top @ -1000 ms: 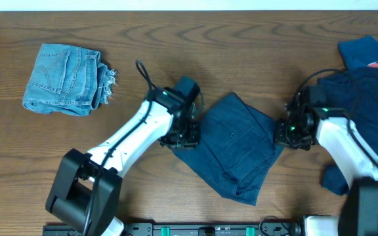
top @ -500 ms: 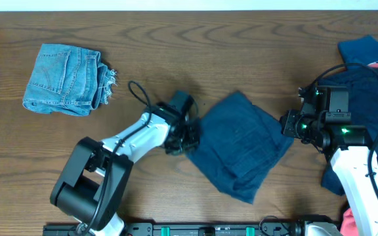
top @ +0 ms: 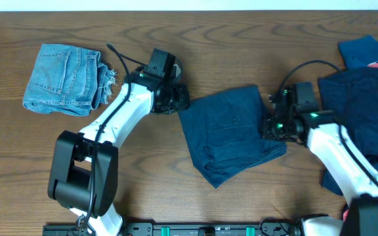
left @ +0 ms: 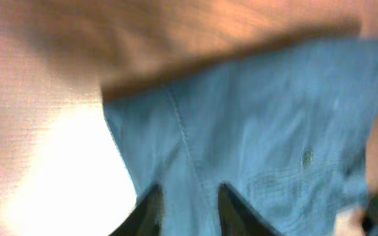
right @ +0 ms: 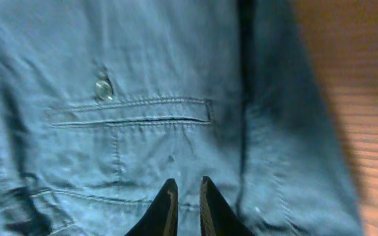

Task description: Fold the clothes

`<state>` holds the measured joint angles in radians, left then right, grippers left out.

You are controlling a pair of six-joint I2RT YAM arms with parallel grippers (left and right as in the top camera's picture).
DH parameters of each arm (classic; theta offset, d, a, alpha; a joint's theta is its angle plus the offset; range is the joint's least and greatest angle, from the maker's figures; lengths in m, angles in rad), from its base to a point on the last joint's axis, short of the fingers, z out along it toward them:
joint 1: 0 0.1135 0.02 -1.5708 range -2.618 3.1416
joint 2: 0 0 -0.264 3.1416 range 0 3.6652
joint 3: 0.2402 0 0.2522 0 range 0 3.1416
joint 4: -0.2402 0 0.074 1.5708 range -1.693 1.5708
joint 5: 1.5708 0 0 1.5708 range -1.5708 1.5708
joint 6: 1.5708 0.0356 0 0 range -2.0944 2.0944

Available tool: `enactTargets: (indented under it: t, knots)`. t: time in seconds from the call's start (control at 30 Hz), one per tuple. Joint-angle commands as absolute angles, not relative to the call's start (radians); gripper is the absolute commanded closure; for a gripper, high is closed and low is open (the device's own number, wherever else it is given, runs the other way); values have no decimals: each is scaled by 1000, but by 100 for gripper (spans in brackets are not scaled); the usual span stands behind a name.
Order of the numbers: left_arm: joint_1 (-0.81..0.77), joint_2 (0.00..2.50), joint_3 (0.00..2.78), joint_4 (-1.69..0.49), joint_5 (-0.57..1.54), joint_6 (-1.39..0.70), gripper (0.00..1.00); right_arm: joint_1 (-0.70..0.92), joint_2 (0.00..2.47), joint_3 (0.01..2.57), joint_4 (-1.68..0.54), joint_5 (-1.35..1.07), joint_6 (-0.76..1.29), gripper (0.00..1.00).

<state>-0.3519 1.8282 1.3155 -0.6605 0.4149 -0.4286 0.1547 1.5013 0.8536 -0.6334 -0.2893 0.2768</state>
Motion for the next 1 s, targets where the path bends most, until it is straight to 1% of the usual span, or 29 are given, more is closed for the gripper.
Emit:
enactTargets:
  t: [0.0,0.03,0.1,0.23,0.3,0.37,0.47,0.6,0.77,0.87,0.97]
  knots:
    - [-354,1803,1357,-761,408,-347,52,177,1581,854,-612,-287,265,91]
    - [-352,1797,1356,-793,408,-340,46,177,1607,854,-598,-288,266,91]
    - [-349,1796,1356,-847,408,-325,38,175,1649,854,-578,-288,286,91]
    - [-338,1796,1340,-934,408,-325,31,158,1709,854,-581,-273,337,90]
    - [-332,1796,1318,-941,408,-326,23,154,1722,854,-583,-273,336,90]
    - [-329,1796,1286,-931,408,-326,13,154,1724,854,-583,-269,336,90]
    - [-329,1797,1216,-884,438,-327,1,154,1724,854,-584,-265,337,89]
    - [-331,1797,1091,-722,608,-374,2,153,1724,854,-584,-262,336,89]
    - [-336,1797,944,-491,756,-529,2,152,1724,854,-586,-258,336,89]
    - [-357,1797,887,-417,770,-609,2,153,1724,854,-586,-258,336,89]
    - [-390,1797,860,-388,732,-705,1,153,1724,854,-586,-258,336,89]
